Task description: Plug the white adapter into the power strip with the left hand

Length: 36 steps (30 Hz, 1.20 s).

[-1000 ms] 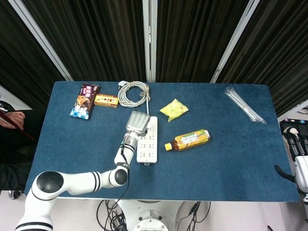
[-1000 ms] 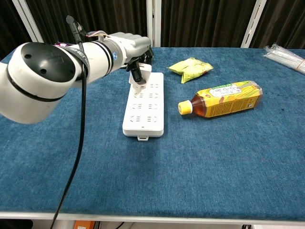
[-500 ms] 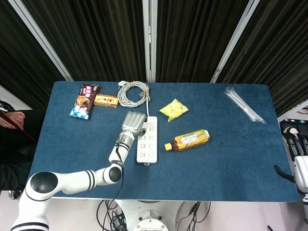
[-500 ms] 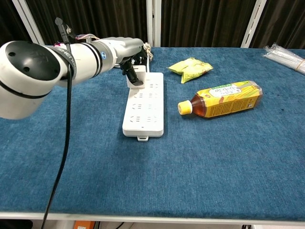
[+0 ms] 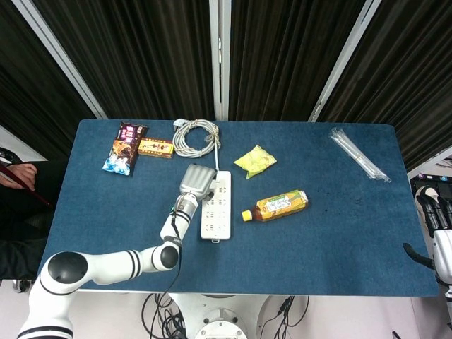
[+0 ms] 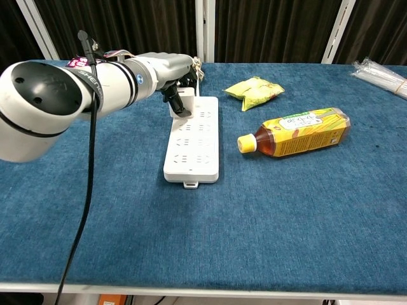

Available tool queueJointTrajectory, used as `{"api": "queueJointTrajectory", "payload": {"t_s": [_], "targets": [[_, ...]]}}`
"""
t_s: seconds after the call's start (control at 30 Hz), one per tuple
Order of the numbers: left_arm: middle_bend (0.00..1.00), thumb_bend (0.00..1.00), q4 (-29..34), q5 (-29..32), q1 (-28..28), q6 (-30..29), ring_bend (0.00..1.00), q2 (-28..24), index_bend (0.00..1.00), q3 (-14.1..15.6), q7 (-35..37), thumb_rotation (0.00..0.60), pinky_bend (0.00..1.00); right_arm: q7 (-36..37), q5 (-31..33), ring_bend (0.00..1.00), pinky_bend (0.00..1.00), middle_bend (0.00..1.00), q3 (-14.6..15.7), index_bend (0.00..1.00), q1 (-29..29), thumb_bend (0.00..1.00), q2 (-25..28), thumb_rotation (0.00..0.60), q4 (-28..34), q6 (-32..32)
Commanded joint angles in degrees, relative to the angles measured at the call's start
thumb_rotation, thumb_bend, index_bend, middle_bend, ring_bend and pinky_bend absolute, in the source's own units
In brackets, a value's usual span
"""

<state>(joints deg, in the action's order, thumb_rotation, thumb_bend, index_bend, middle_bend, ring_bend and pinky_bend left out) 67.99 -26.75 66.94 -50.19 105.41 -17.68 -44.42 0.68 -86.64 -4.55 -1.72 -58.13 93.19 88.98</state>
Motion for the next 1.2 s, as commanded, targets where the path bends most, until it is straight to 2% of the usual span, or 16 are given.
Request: {"api": "queueJointTrajectory", "payload": {"t_s": [0.03, 0.13, 0.23, 0.4, 0.53, 0.67, 0.73, 0.77, 0.83, 0.9, 0.93, 1.03, 1.1, 1.2], "targets": [[0.42, 0.2, 0.9, 0.0, 0.1, -0.5, 0.33, -0.5, 0.31, 0.1, -0.1, 0.6, 0.35, 0.1, -0.1, 0.0, 0.0, 0.07, 0.0, 0.0, 0.0, 0.08, 0.0, 0.6, -0.1, 0.1], [0.3, 0.15, 1.8, -0.1, 0.1, -0.9, 0.22, -1.0, 0.21, 0.0, 0.1, 0.6, 0.32, 0.3, 0.0, 0.0, 0.0, 0.07, 0.0, 0.0, 0.2, 0.08, 0.0, 0.6, -0.2, 0.3], [0.24, 0.14, 2.7, -0.5, 0.1, -1.3, 0.17, -1.4, 0.17, 0.2, 0.2, 0.6, 0.29, 0.6, -0.1, 0.0, 0.0, 0.07, 0.0, 0.0, 0.3, 0.08, 0.0, 0.6, -0.3, 0.5], [0.19, 0.14, 4.3, -1.0, -0.1, -2.1, 0.15, -2.3, 0.13, 0.5, 0.5, 0.6, 0.25, 1.1, -0.2, 0.0, 0.0, 0.07, 0.0, 0.0, 0.4, 0.08, -0.1, 0.6, -0.6, 0.7], [0.18, 0.14, 8.4, -2.6, -0.8, -3.9, 0.15, -4.6, 0.12, 0.2, 1.4, 0.6, 0.24, 1.4, -0.4, 0.0, 0.0, 0.07, 0.0, 0.0, 0.5, 0.08, -0.1, 0.6, -0.9, 0.8], [0.18, 0.12, 14.3, -7.8, -2.9, -5.1, 0.15, -7.7, 0.13, -1.4, 7.3, 0.6, 0.24, 1.9, -0.7, 0.0, 0.0, 0.07, 0.1, 0.0, 0.6, 0.08, -0.2, 0.6, -1.2, 1.1], [0.21, 0.12, 16.5, -11.7, -4.9, -6.1, 0.16, -8.3, 0.18, -3.4, 13.8, 0.6, 0.25, 2.0, -0.9, 0.0, 0.0, 0.07, 0.2, 0.0, 0.6, 0.08, -0.3, 0.6, -1.4, 1.2], [0.26, 0.12, 16.9, -13.9, -5.8, -6.7, 0.2, -8.2, 0.24, -4.2, 17.1, 0.6, 0.29, 2.2, -1.0, 0.0, 0.0, 0.07, 0.2, 0.0, 0.6, 0.08, -0.4, 0.6, -1.4, 1.2], [0.41, 0.16, 16.9, -18.6, -7.9, -5.8, 0.34, -7.8, 0.42, -5.5, 26.2, 0.6, 0.42, 2.4, -1.2, 0.0, 0.0, 0.07, 0.3, 0.0, 0.7, 0.08, -0.5, 0.6, -1.6, 1.3], [0.53, 0.22, 16.3, -20.3, -9.4, -4.0, 0.47, -7.2, 0.54, -6.8, 33.8, 0.6, 0.54, 2.6, -1.4, 0.0, 0.0, 0.07, 0.4, 0.0, 0.7, 0.08, -0.5, 0.6, -1.7, 1.4], [0.59, 0.27, 16.1, -21.3, -10.3, -1.7, 0.53, -6.9, 0.59, -7.9, 39.9, 0.6, 0.61, 2.6, -1.6, 0.0, 0.0, 0.07, 0.4, 0.0, 0.7, 0.08, -0.6, 0.6, -1.8, 1.5], [0.72, 0.42, 15.0, -21.5, -12.4, 3.0, 0.66, -5.3, 0.7, -11.7, 54.3, 0.6, 0.74, 2.5, -1.9, 0.0, 0.0, 0.07, 0.5, 0.0, 0.7, 0.08, -0.6, 0.6, -1.8, 1.5], [0.8, 0.5, 13.9, -21.6, -13.2, 6.5, 0.73, -4.8, 0.76, -13.5, 61.4, 0.6, 0.79, 2.5, -2.0, 0.0, 0.0, 0.07, 0.6, 0.0, 0.7, 0.08, -0.6, 0.6, -1.7, 1.5], [0.89, 0.57, 11.4, -23.0, -14.0, 10.9, 0.82, -4.1, 0.82, -15.5, 70.1, 0.6, 0.85, 2.4, -2.0, 0.0, 0.0, 0.07, 0.6, 0.0, 0.9, 0.08, -0.5, 0.6, -1.6, 1.7]]}}
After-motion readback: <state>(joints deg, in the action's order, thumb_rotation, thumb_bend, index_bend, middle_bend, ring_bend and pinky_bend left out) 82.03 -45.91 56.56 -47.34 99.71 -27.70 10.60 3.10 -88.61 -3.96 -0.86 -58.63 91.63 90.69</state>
